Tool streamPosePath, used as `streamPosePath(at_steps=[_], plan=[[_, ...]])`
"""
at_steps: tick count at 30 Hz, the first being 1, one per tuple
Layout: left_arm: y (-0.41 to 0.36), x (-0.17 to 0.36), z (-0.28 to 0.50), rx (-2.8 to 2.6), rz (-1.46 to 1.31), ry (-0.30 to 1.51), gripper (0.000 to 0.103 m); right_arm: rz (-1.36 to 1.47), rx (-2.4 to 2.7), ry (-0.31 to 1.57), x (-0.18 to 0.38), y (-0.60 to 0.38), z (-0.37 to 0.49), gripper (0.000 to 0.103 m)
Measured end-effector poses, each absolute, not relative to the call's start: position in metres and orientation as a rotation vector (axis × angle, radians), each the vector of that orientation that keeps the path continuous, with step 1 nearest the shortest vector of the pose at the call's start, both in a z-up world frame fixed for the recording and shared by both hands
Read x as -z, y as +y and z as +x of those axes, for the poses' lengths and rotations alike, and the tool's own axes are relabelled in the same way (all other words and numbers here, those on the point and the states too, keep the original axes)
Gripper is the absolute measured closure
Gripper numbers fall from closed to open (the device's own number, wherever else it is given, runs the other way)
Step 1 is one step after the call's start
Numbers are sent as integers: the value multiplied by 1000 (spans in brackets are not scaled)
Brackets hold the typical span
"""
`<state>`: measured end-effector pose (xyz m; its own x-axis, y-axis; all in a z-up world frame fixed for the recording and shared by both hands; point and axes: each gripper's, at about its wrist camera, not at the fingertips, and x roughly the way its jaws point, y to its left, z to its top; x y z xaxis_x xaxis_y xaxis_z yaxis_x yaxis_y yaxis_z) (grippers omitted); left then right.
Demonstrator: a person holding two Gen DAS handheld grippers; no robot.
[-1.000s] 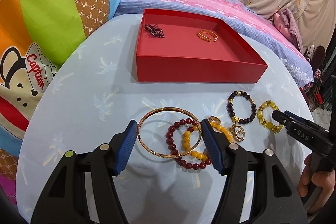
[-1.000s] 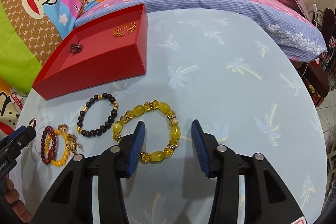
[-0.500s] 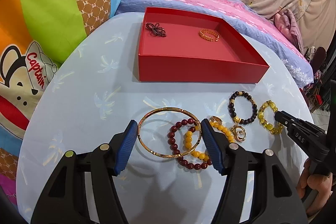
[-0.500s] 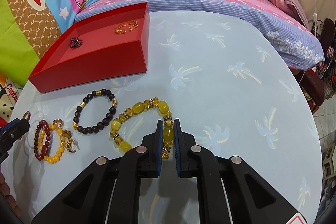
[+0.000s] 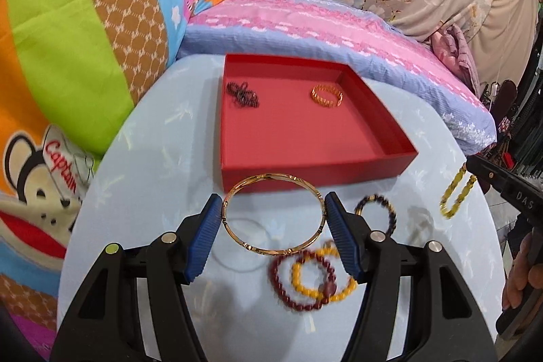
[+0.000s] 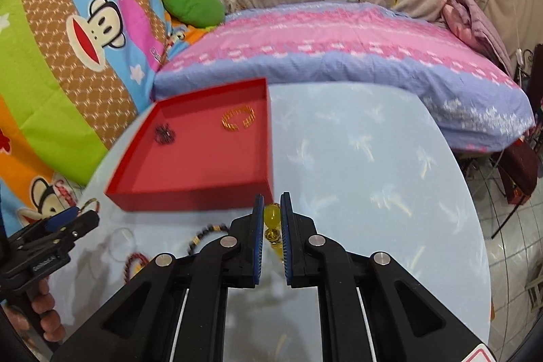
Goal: Organize jewelry
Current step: 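Grasp the yellow beaded bracelet with the right gripper and place it in the tray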
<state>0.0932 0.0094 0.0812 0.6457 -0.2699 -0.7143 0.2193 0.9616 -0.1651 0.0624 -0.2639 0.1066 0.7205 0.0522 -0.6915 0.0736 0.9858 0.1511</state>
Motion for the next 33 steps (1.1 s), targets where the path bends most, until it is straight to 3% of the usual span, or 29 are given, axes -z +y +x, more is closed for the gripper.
streamPosePath(at_steps=[12, 31, 33], plan=[[-16, -109, 173, 335, -4, 770, 44, 203, -153, 729, -146, -230, 160, 94], [-21, -42, 248, 293, 18, 905, 43, 213, -126, 945, -53, -218, 254, 93], [-20, -41, 250, 271, 22, 896, 43, 218, -104, 935, -53, -225, 252, 87]])
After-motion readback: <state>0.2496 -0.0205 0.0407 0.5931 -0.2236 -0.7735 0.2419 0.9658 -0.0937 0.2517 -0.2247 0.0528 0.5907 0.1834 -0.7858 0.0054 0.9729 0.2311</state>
